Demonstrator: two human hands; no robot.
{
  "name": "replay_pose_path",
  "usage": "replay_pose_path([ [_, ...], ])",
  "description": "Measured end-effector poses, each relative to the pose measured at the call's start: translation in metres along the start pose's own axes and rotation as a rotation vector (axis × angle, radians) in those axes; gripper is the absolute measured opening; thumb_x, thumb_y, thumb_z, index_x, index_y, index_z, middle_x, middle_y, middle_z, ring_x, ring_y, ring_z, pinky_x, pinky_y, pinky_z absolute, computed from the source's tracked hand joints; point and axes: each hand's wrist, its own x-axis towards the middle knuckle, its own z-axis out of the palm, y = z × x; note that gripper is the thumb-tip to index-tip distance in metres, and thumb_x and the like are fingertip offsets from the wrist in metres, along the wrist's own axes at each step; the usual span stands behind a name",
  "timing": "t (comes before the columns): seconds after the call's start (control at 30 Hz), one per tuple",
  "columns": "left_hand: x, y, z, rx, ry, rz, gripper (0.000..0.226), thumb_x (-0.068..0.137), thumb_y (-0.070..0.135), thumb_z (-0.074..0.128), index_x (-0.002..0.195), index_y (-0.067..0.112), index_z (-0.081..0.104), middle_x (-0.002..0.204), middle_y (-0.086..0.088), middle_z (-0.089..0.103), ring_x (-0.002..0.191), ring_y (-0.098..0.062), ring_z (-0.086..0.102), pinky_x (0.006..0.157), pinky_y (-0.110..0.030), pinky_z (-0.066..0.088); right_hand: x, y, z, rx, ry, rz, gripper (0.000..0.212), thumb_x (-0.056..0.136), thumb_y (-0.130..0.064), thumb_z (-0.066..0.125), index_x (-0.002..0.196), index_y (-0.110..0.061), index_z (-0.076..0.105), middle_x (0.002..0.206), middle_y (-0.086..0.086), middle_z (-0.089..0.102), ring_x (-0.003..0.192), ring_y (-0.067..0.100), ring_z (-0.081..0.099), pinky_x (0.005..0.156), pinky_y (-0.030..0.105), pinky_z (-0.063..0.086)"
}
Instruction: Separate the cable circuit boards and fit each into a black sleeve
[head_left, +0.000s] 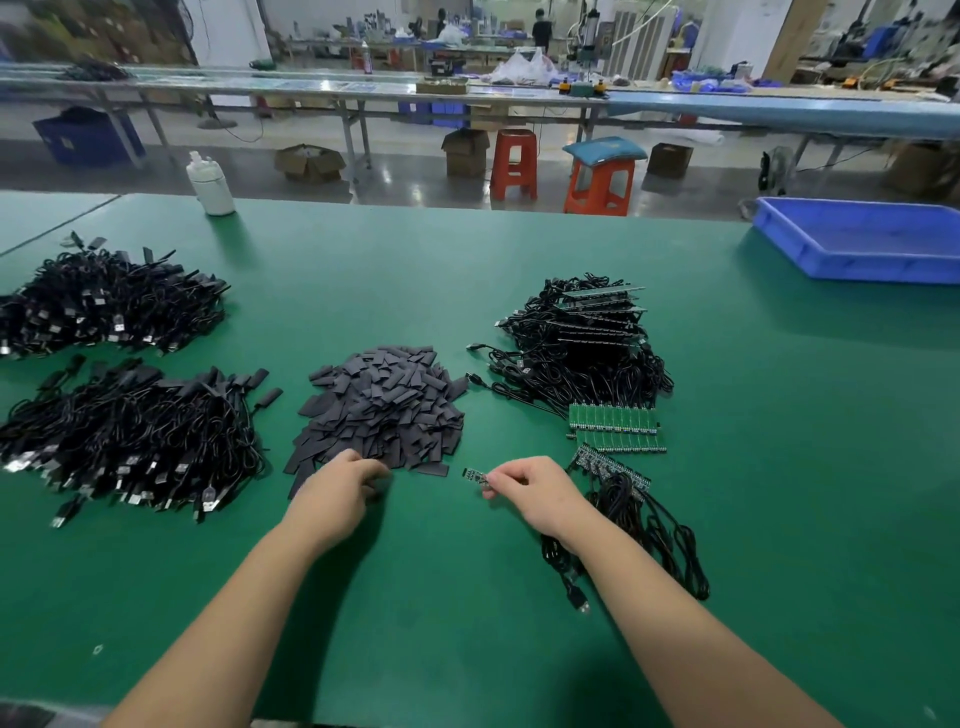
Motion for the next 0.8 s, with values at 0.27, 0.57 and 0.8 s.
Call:
replay_pose_path([
  [0.27, -0.001, -0.017, -0.011, 0.034, -0.062, 0.028, 0.011, 0.089, 0.030, 0.070, 0.097, 0.031, 0.062, 0.102, 0.007, 0.047, 0.098, -0.018, 0.055, 0.087, -0.036, 0.049, -0.002, -0.009, 0.005, 0.050, -0.034, 0.041, 0.021, 0.102, -0.024, 0.054, 0.104, -0.014, 0.072, 0.049, -0.022, 0.060, 0.040, 0.006, 0.032, 0.039, 0.016, 0.031],
  [0.57, -0.015, 0.047, -0.015, -0.701, -0.083, 0.154, 0.022, 0.094, 0.013, 0.063, 0.101, 0.033, 0.070, 0.071, 0.008, 0.069, 0.057, -0.006, 0.059, 0.059, -0.018, 0.047, -0.005, -0.013, 0.006, -0.090, -0.079, -0.026, 0.039, 0.104, -0.030, 0.047, 0.077, -0.014, 0.071, 0.038, -0.011, 0.047, 0.046, 0.014, 0.036, 0.050, 0.027, 0.033],
  [0.8, -0.015, 0.062, -0.006, -0.470, -0.040, 0.234, 0.037, 0.093, 0.026, 0.066, 0.130, 0.023, 0.063, 0.094, 0.012, 0.056, 0.086, 0.000, 0.056, 0.076, -0.015, 0.039, -0.002, -0.007, 0.001, -0.117, -0.063, -0.037, 0.042, 0.103, -0.033, 0.046, 0.071, -0.016, 0.066, 0.040, -0.010, 0.048, 0.045, 0.016, 0.040, 0.050, 0.026, 0.035],
])
